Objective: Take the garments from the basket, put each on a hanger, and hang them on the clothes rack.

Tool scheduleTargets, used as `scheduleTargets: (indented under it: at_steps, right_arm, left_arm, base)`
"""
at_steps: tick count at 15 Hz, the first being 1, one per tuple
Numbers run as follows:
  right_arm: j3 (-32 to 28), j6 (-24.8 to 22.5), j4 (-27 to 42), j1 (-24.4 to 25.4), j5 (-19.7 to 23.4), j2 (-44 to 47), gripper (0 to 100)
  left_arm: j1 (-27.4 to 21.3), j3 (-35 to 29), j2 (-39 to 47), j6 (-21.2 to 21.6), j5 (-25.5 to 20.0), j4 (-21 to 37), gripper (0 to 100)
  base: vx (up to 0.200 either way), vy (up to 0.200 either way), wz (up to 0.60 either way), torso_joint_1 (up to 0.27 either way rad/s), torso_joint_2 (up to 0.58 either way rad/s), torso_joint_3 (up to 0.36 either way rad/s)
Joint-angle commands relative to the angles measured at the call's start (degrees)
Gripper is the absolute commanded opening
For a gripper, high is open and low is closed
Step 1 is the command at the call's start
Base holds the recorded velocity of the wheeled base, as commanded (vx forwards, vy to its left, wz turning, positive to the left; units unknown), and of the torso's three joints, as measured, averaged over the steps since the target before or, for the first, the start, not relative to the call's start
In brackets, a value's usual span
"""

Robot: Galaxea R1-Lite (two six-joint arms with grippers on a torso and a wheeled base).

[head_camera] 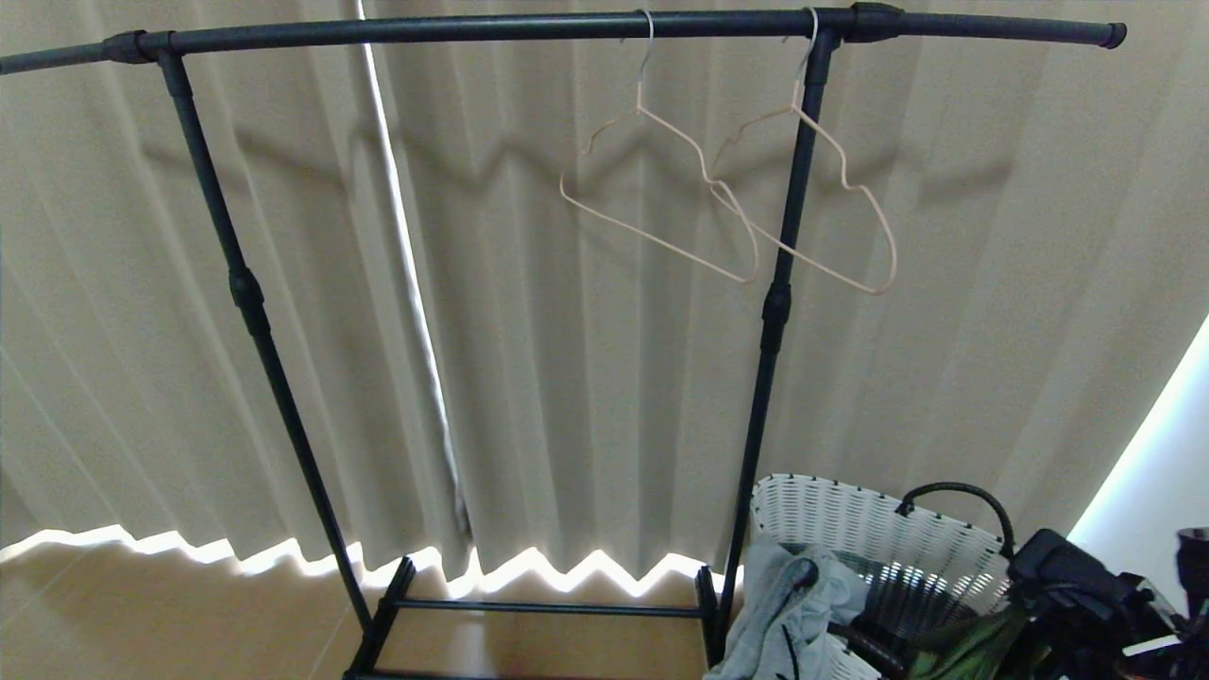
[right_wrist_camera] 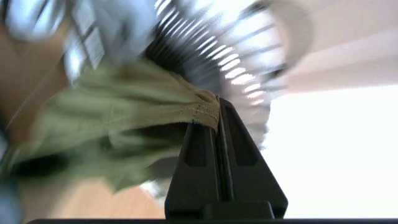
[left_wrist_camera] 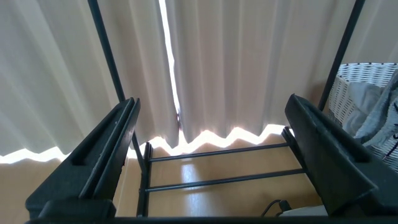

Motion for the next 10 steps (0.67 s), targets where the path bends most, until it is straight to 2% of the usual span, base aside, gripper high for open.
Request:
scheduleTargets:
  at_steps: [1, 4, 10]
  right_arm:
    - [-0.17, 0.21, 0.28, -4.12, 0.30, -20.24, 0]
    - [0.54, 3.29, 0.54, -3.68, 0.65, -25.34, 0]
    - [2.12, 3.37, 0.54, -3.59, 0.65, -27.18, 0]
  left_arm:
    - [0.01, 0.03, -0.02, 0.17, -0.04, 0.02, 100]
    - [0.01, -0.06, -0.02, 0.09, -0.04, 0.02, 100]
    - [0.01, -0.06, -0.02, 0.00, -0.57, 0.02, 100]
  base:
    - [-0.200, 0.000, 0.00, 0.007, 0.00, 0.002]
    - [-0.200, 0.000, 0.00, 0.004, 0.00, -0.004]
    - [-0.200, 0.000, 0.00, 0.003, 0.00, 0.003]
